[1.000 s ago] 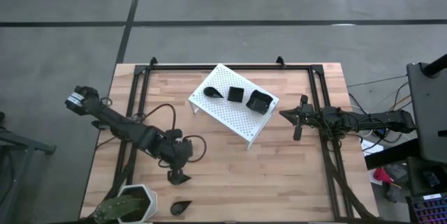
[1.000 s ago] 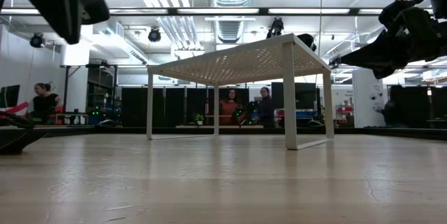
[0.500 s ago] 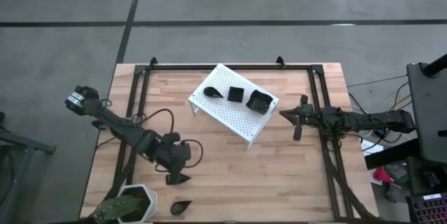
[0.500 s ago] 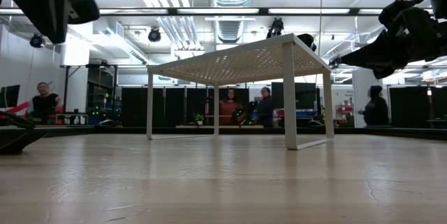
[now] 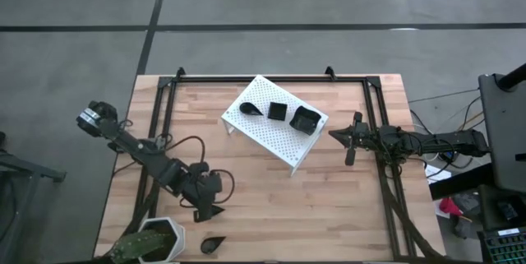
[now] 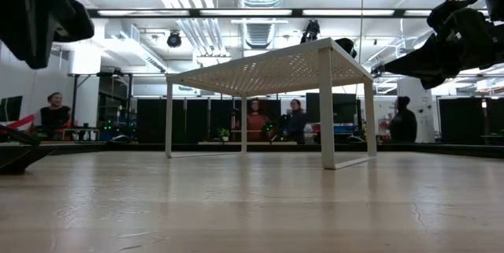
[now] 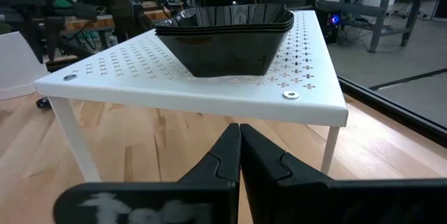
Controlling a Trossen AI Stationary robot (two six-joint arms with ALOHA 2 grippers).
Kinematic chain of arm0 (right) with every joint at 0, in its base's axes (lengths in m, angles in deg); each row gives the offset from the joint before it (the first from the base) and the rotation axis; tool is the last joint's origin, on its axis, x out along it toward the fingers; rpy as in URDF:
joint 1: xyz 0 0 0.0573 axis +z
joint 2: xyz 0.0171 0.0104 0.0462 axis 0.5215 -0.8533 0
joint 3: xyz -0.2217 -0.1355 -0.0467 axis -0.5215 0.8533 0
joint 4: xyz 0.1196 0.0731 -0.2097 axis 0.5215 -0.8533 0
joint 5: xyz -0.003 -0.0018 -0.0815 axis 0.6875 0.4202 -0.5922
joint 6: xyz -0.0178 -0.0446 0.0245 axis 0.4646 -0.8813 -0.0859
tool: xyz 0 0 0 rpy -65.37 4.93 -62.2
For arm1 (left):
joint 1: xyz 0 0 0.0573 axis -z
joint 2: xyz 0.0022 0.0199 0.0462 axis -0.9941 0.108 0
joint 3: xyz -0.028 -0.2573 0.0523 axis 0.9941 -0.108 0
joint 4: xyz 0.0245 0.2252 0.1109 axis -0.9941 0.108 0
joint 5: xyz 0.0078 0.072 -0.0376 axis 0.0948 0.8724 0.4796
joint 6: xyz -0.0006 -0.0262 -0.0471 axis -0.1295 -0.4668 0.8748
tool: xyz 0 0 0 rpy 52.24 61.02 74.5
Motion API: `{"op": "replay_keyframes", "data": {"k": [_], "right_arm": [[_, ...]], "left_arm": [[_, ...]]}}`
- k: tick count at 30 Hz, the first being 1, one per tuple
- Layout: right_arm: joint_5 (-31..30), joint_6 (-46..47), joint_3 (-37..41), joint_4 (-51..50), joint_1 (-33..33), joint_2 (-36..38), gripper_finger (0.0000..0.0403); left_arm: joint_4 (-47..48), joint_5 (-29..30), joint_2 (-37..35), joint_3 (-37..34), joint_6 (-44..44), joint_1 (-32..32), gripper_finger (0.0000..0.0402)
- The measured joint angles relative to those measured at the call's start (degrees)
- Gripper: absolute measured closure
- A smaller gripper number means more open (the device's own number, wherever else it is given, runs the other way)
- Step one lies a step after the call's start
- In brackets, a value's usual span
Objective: Pick & Place Mini shaped plates
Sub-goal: Stack the drop shaped plate on top of the other drop shaped plate on the shelf
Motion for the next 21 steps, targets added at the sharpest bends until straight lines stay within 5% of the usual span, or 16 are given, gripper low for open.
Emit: {"op": "replay_keyframes", "data": {"k": [21], "right_arm": [[0.0,0.0,0.0,0.0,0.0,0.0,0.0394]], "left_arm": [[-1.8,-0.5,0.0,-4.5,3.9,5.4,0.0351]]}}
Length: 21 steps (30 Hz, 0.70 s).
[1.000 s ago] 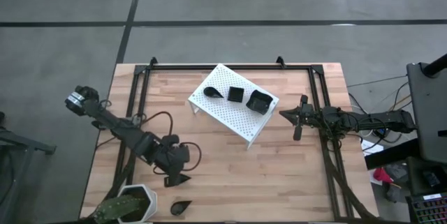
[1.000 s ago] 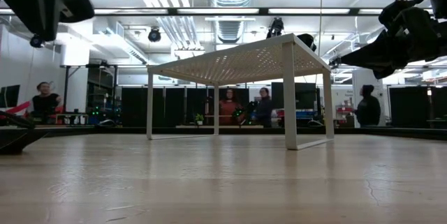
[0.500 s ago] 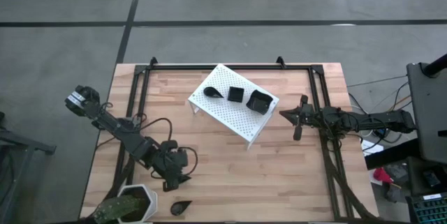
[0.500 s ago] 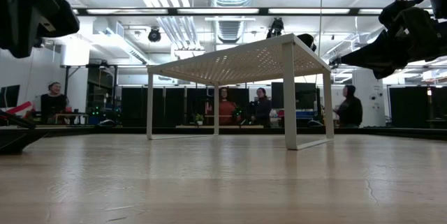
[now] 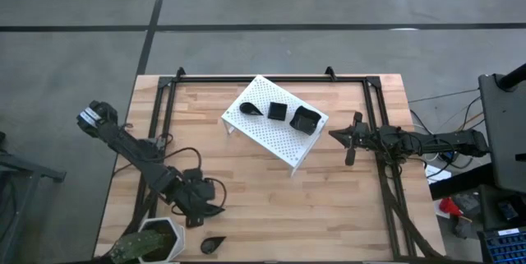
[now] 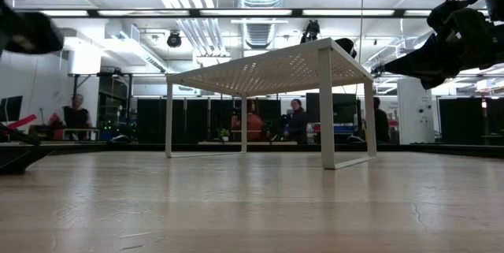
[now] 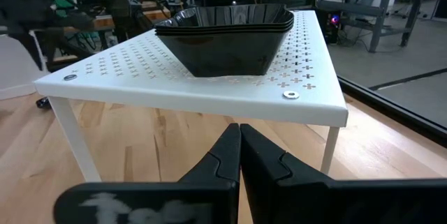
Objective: Pick & Place Mini shaped plates
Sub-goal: Stack the drop shaped plate on top of the other drop shaped plate on the shelf
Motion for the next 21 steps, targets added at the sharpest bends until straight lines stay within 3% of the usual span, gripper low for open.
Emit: {"op": "replay_keyframes", "data": {"k": [9,21], "right_arm": [[0.0,0.0,0.0,0.0,0.0,0.0,0.0394],[0.0,0.0,0.0,0.0,0.0,0.0,0.0394]], "left_arm": [[0.1,0.8,0.0,-6.7,1.9,0.0,0.0340],[-0.9,2.5,0.0,-10.6,1.8,-0.1,0.0341]]}}
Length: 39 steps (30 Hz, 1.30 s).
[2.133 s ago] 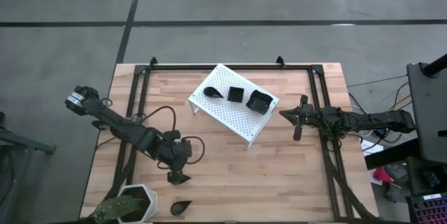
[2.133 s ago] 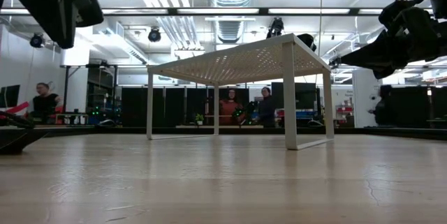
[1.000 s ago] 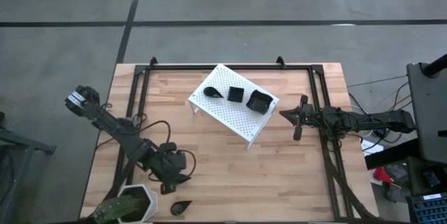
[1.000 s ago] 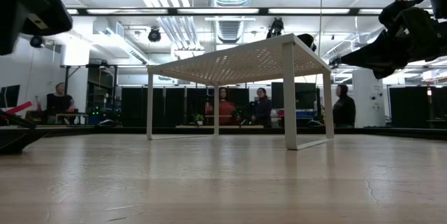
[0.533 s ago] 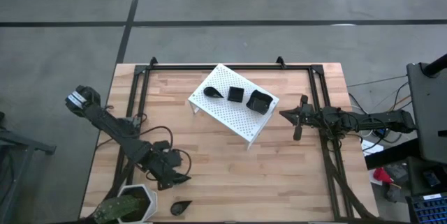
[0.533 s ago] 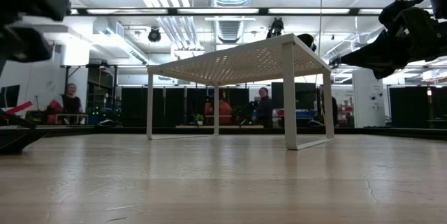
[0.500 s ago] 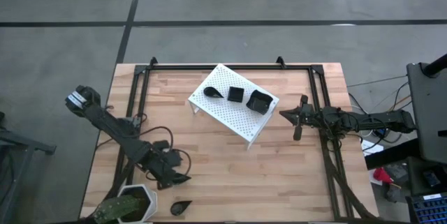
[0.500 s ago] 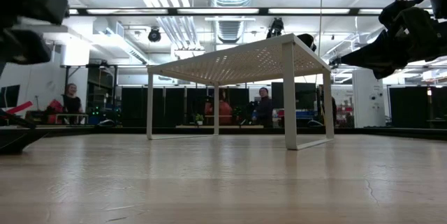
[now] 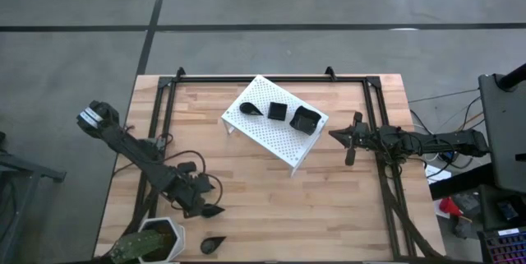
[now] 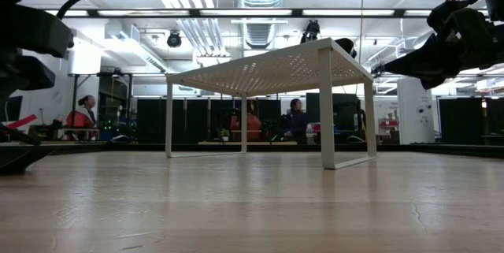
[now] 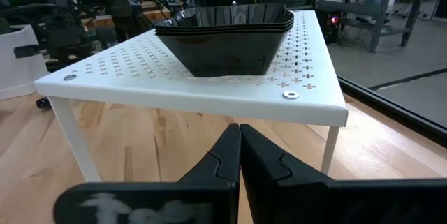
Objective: Pick & Place Mini shaped plates
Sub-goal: Stack the drop shaped plate on top of the other drop shaped plate on the shelf
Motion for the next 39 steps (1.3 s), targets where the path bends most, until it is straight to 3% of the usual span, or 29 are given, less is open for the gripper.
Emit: {"op": "replay_keyframes", "data": {"k": [11,18,39], "right_arm": [[0.0,0.0,0.0,0.0,0.0,0.0,0.0394],[0.0,0.0,0.0,0.0,0.0,0.0,0.0394],[0.0,0.0,0.0,0.0,0.0,0.0,0.0394]], "left_arm": [[-1.6,1.4,0.0,-0.7,-0.1,0.0,0.0341],[-2.0,5.6,0.0,-0.8,-0.1,0.0,0.0342],[-3.2,3.2,3.3,-0.9,-0.2,0.0,0.0341]]}}
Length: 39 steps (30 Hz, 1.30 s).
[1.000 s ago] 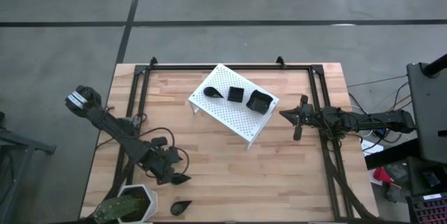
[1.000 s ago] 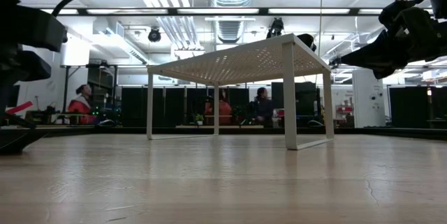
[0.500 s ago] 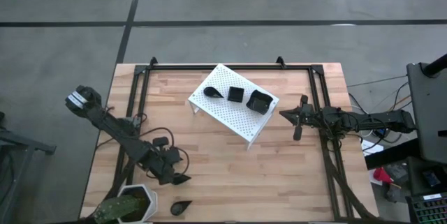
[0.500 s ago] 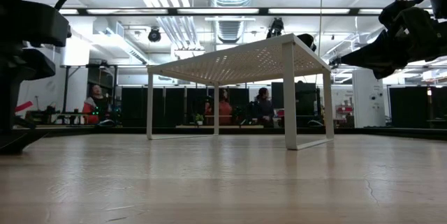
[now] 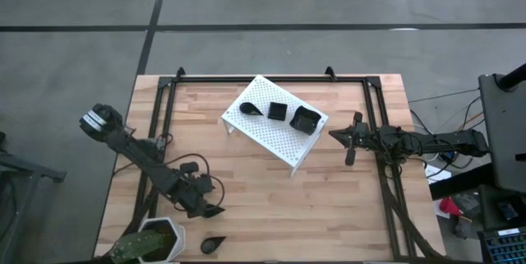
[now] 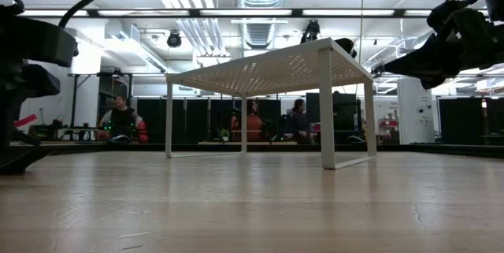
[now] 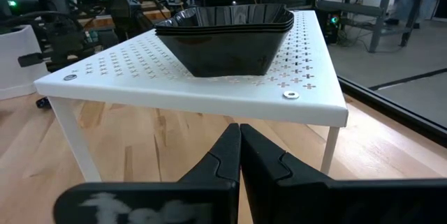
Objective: Pick & Place Mini shaped plates
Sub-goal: Stack the drop shaped plate on top of the other drop shaped plate on the shelf
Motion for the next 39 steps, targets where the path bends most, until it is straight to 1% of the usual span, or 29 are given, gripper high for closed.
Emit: {"op": "replay_keyframes", "data": {"k": [10,16,19,24,28,31,39], "right_arm": [[0.0,0.0,0.0,0.0,0.0,0.0,0.0394],[0.0,0.0,0.0,0.0,0.0,0.0,0.0394],[0.0,0.0,0.0,0.0,0.0,0.0,0.0394],[0.0,0.0,0.0,0.0,0.0,0.0,0.0394],[0.0,0.0,0.0,0.0,0.0,0.0,0.0394],[0.0,0.0,0.0,0.0,0.0,0.0,0.0394],[0.0,0.0,0.0,0.0,0.0,0.0,0.0394]], "left_arm": [[0.1,0.7,0.0,-0.6,-1.4,0.0,0.0342],[-0.3,0.6,0.0,-2.0,0.1,0.0,0.0343],[-0.5,0.7,0.0,-2.1,0.2,0.0,0.0354],[-0.6,0.9,0.0,-2.2,-0.6,0.0,0.0393],[-0.4,0.9,0.0,-2.0,-1.0,0.0,0.0399],[0.4,0.8,0.0,-0.8,-1.0,0.0,0.0400],[7.4,4.3,-0.1,5.0,-3.0,-0.1,0.0401]]}}
